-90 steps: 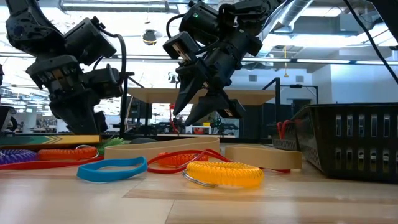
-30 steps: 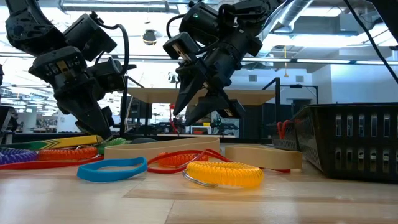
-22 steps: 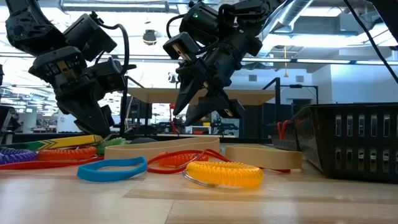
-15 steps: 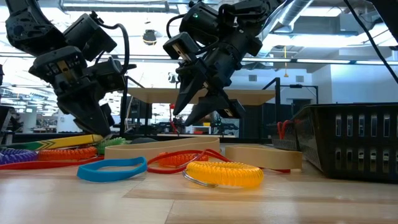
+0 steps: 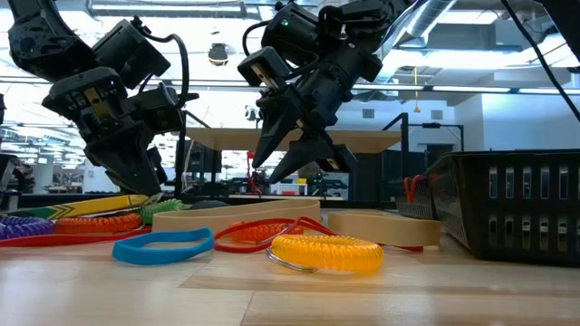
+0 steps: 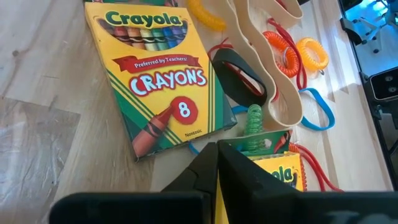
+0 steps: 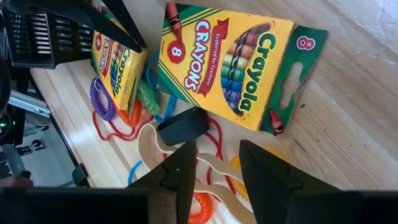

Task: Pick & Place Office Desk Supplies
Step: Put the left crayon box into the bottom right black bin

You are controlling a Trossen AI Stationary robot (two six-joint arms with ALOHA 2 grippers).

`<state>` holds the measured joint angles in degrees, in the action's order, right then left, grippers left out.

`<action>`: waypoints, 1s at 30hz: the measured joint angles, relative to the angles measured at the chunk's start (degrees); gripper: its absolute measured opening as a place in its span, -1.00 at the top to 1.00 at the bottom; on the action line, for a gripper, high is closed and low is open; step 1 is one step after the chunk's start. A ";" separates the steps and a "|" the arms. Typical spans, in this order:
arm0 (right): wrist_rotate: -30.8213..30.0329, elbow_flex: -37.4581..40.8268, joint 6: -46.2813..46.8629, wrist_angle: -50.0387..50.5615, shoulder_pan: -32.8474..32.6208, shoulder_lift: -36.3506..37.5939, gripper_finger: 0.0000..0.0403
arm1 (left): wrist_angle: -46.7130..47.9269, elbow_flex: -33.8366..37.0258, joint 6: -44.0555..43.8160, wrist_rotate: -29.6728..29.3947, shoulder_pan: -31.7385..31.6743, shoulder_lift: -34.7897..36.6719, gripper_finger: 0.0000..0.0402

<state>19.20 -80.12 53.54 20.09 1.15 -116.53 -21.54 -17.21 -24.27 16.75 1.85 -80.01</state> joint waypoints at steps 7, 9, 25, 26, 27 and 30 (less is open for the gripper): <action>0.00 0.00 0.00 -0.01 0.00 0.01 0.40 | 0.00 0.00 2.96 0.02 0.00 0.00 0.81; 0.00 0.00 0.00 -0.02 0.00 0.01 0.40 | 0.01 0.00 3.97 0.02 0.02 0.00 0.73; 0.00 0.00 -0.17 -0.01 0.08 0.00 0.40 | -2.52 -0.02 2.69 4.61 0.02 0.00 0.19; 0.00 0.00 -0.17 0.00 0.11 0.00 0.40 | -2.54 -0.02 2.73 4.61 0.02 0.00 0.18; 0.00 0.00 -0.17 0.00 0.11 0.00 0.40 | -2.53 -0.02 2.86 4.54 0.02 0.00 0.18; 0.00 0.00 -0.15 0.00 0.11 0.00 0.40 | -2.51 -0.02 4.17 2.97 0.02 0.00 0.17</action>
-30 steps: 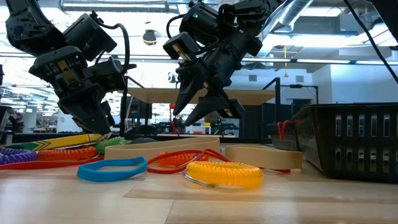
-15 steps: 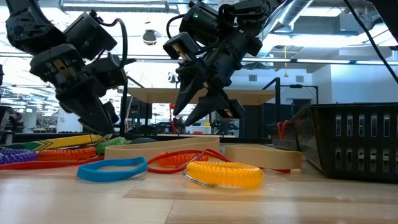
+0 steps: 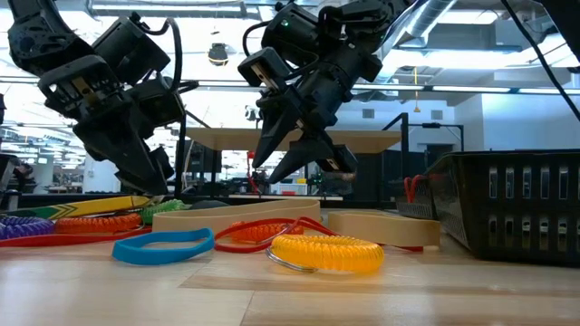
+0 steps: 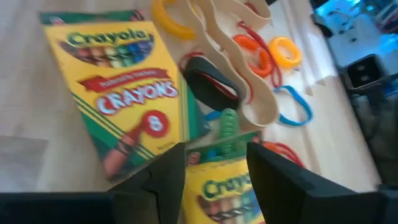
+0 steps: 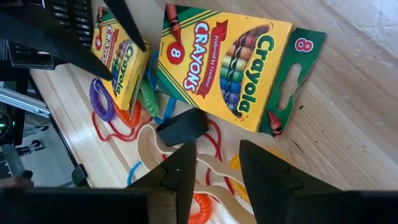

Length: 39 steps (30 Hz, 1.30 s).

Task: Pick & Place Office Desk Supplies
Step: Put the left crayon box into the bottom right black bin

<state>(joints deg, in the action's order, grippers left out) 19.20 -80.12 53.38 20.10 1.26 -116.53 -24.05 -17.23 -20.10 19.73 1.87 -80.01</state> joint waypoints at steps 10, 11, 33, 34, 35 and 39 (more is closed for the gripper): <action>0.00 0.00 0.01 0.00 -0.11 0.00 0.40 | 0.00 0.00 0.65 -1.63 -0.01 0.00 0.18; 0.00 0.00 0.01 0.00 -0.11 0.00 0.40 | 0.00 0.00 1.16 -0.83 0.02 0.00 0.18; 0.00 0.00 0.07 -0.01 -0.11 0.00 0.40 | 0.04 0.00 2.32 -2.67 0.48 0.00 0.18; 0.00 0.00 0.05 -0.01 -0.11 0.02 0.40 | 0.04 0.00 2.32 -2.45 0.48 0.00 0.18; 0.00 0.00 0.07 -0.02 -0.11 0.02 0.40 | 0.04 0.00 2.32 -2.38 0.48 0.00 0.18; 0.00 0.00 0.19 0.00 -0.11 0.00 0.40 | 0.04 0.00 4.10 -3.23 0.48 0.00 0.18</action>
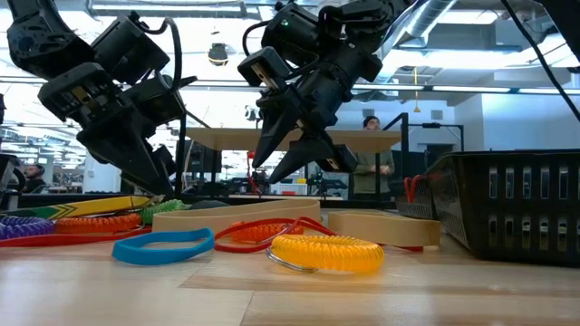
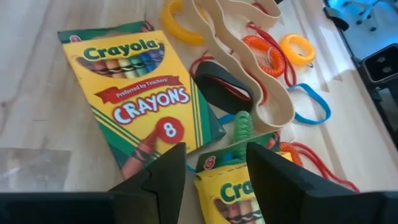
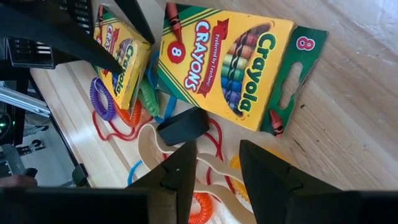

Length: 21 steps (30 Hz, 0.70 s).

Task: Pick & Place Office Desk Supplies
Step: Put the left crayon box into the bottom right black bin

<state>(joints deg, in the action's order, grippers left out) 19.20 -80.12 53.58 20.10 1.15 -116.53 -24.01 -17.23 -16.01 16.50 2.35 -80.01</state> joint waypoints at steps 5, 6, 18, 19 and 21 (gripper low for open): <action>0.03 0.00 0.01 -0.02 -0.07 0.00 0.40 | 0.00 0.00 0.69 -0.25 -0.07 0.00 0.18; 0.04 0.00 0.01 0.00 -0.11 0.00 0.40 | 0.00 0.00 0.69 -0.23 -0.07 0.00 0.18; 0.28 0.00 0.01 0.05 -0.44 0.00 0.40 | -2.89 -0.07 -1.09 1.70 0.34 -6.18 0.18; 0.27 0.00 0.01 0.13 -0.44 0.00 0.40 | -3.63 -0.07 -1.32 1.67 0.60 -6.50 0.18; 0.30 0.00 0.01 0.20 -0.44 0.00 0.40 | -5.15 -0.04 -2.04 1.37 1.09 -6.75 0.18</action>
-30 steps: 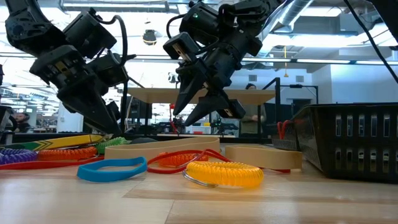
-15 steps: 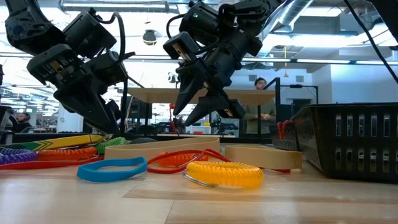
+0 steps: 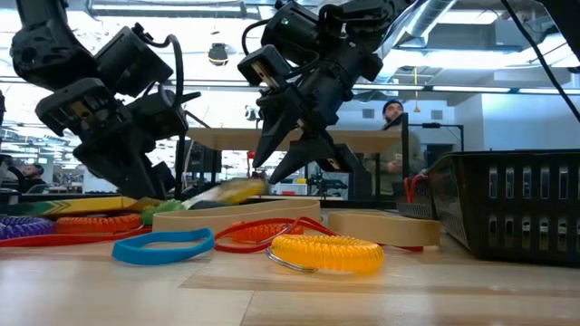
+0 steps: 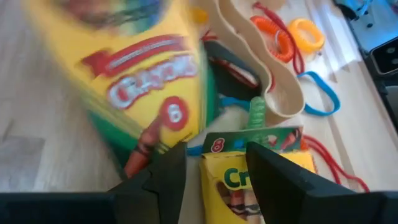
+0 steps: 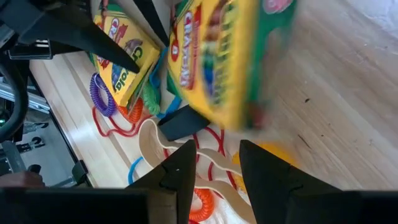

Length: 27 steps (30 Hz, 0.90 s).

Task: Pick & Place Office Desk Supplies
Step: Put the left crayon box into the bottom right black bin

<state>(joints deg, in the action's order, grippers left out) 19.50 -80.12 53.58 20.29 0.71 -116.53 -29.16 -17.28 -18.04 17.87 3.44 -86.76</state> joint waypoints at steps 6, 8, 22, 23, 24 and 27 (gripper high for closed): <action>0.03 0.00 0.00 0.02 -0.04 0.00 0.40 | -1.45 0.02 -0.41 2.24 0.44 -0.02 0.21; 0.03 0.00 -0.02 0.02 -0.04 0.00 0.40 | -1.44 0.02 -0.41 2.79 0.44 -0.02 0.26; 0.01 0.00 -0.02 0.01 -0.04 0.00 0.40 | -1.28 0.02 -0.44 3.04 0.41 -0.02 0.77; 0.01 0.00 -0.02 0.00 -0.04 0.00 0.40 | -1.28 0.02 -0.44 3.04 0.41 -0.02 0.81; 0.01 0.00 -0.02 0.00 -0.04 0.00 0.40 | -1.28 0.02 -0.44 3.04 0.41 -0.02 0.84; 0.01 0.00 -0.02 0.00 -0.04 0.00 0.40 | -1.28 0.02 -0.44 3.04 0.41 -0.02 0.93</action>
<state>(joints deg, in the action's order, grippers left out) 19.51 -80.12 53.56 20.29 0.67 -116.53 -30.44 -17.26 -18.48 20.91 3.86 -86.78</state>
